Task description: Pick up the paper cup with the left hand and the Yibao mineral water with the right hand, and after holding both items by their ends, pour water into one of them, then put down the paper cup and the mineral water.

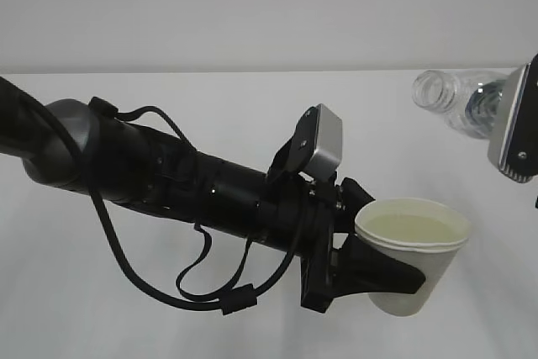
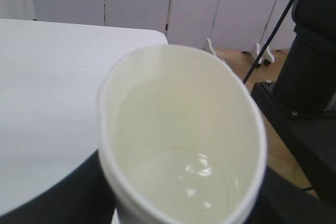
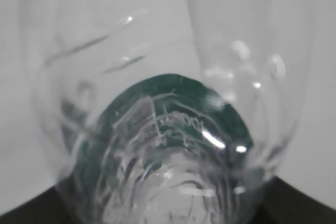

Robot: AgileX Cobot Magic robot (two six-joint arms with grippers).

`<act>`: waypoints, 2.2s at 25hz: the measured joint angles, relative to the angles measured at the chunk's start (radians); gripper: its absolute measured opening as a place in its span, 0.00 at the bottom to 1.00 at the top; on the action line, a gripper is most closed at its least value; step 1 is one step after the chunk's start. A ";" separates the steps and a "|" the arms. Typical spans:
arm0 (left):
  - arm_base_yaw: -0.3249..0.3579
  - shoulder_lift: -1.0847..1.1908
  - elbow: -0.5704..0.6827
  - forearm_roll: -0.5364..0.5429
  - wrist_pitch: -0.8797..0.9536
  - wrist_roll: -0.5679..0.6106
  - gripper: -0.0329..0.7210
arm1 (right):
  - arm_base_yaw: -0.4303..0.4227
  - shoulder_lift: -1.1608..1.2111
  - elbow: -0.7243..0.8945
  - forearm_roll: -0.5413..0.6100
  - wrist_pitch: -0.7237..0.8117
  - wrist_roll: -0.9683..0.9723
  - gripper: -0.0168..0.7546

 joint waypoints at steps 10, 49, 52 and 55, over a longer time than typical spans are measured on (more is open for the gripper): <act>0.037 0.000 0.000 -0.006 -0.023 0.000 0.61 | 0.000 0.000 0.000 0.000 -0.006 0.111 0.55; 0.155 0.000 0.000 -0.007 -0.025 0.000 0.61 | 0.000 0.000 0.000 0.041 -0.084 0.630 0.55; 0.184 0.000 0.000 -0.007 -0.025 0.000 0.61 | 0.000 0.000 0.000 0.039 -0.084 0.630 0.55; 0.217 0.000 0.000 -0.007 -0.025 0.005 0.61 | 0.000 0.000 0.000 0.037 -0.084 0.630 0.55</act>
